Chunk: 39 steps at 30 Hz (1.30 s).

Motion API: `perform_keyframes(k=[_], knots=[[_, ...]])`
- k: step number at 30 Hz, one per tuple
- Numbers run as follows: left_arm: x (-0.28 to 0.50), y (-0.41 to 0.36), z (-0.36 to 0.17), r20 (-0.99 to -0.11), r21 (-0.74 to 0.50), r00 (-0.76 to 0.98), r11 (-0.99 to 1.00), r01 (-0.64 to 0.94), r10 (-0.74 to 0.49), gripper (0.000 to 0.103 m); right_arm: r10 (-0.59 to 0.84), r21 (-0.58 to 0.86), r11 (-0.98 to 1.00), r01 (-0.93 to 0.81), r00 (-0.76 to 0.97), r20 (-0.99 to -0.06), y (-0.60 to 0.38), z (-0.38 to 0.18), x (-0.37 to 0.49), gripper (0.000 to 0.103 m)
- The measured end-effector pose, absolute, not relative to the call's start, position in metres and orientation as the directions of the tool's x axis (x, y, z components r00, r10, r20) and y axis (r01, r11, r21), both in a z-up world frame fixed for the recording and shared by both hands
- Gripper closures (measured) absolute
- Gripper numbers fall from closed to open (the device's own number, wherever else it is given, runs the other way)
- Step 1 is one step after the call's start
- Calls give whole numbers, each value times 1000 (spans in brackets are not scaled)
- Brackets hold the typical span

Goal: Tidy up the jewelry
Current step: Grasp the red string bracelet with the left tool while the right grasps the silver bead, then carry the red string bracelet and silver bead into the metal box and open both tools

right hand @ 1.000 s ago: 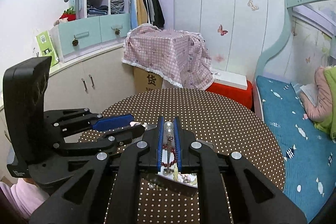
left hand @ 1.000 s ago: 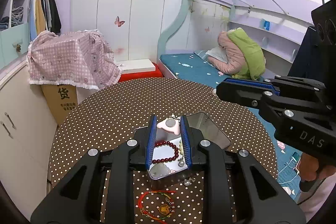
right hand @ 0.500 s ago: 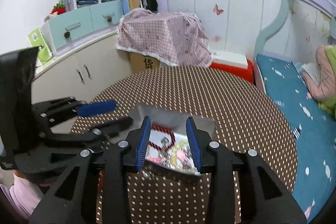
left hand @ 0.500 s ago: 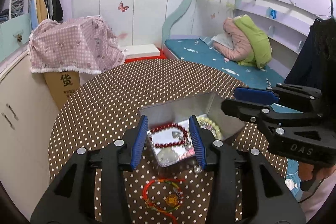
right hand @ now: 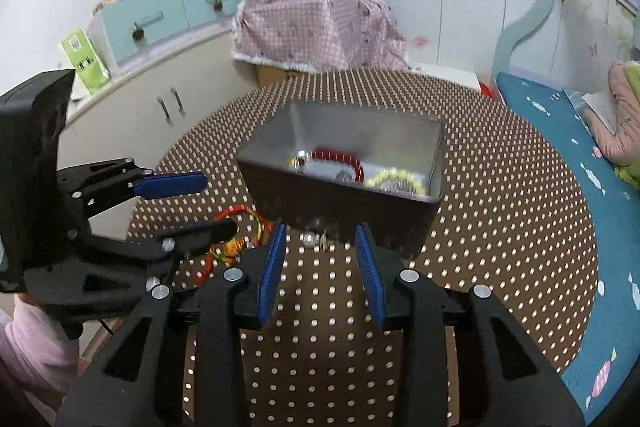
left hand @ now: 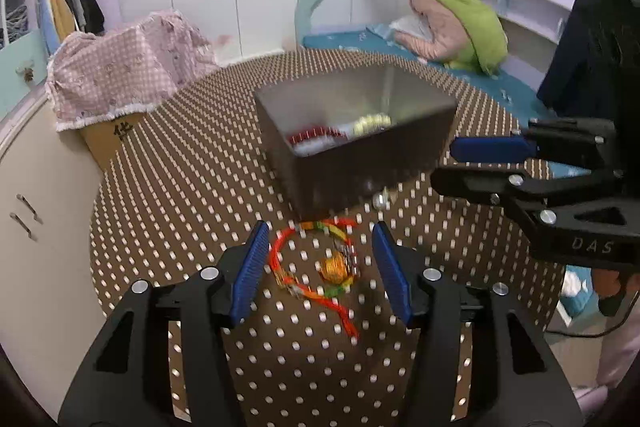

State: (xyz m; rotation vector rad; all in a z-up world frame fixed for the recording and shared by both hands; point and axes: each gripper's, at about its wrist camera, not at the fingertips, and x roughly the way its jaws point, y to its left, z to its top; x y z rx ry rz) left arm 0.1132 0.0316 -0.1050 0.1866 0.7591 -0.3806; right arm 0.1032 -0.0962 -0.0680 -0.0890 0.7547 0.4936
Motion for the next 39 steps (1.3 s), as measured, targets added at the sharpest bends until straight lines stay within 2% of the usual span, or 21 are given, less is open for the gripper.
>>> perform_keyframes(k=[5,6,7,8,11,13,14,19,28,37,39], knots=[[112,26,-119,-717,18,634,902,432,-289,50,376,84,886,-456,600,-706,-92,-80,103,69],[113,25,-122,-724,21,628,902,432,-284,54,370,83,888,-452,597,-712,-92,-82,104,69],[115,24,-126,-732,23,621,902,432,-279,68,370,84,888,-452,593,-715,-91,-83,105,69],[118,23,-131,-746,21,608,903,429,-272,73,370,85,888,-453,591,-717,-91,-83,105,69],[118,25,-132,-738,20,617,905,425,-273,81,360,77,889,-451,586,-726,-90,-86,107,69],[119,26,-132,-738,15,617,908,418,-272,82,361,78,888,-452,581,-729,-90,-87,109,69],[120,28,-132,-738,12,618,911,413,-270,87,360,79,888,-453,579,-731,-89,-87,110,69],[122,38,-130,-738,-21,618,925,379,-270,90,367,70,879,-471,577,-730,-85,-90,112,69],[126,62,-127,-725,-104,625,943,317,-290,90,317,19,887,-461,578,-752,-73,-100,119,69],[129,71,-123,-718,-132,625,941,311,-307,90,262,-75,876,-476,601,-755,-56,-106,126,79],[129,70,-124,-716,-140,624,940,312,-314,90,245,-92,878,-470,606,-757,-56,-106,129,87]])
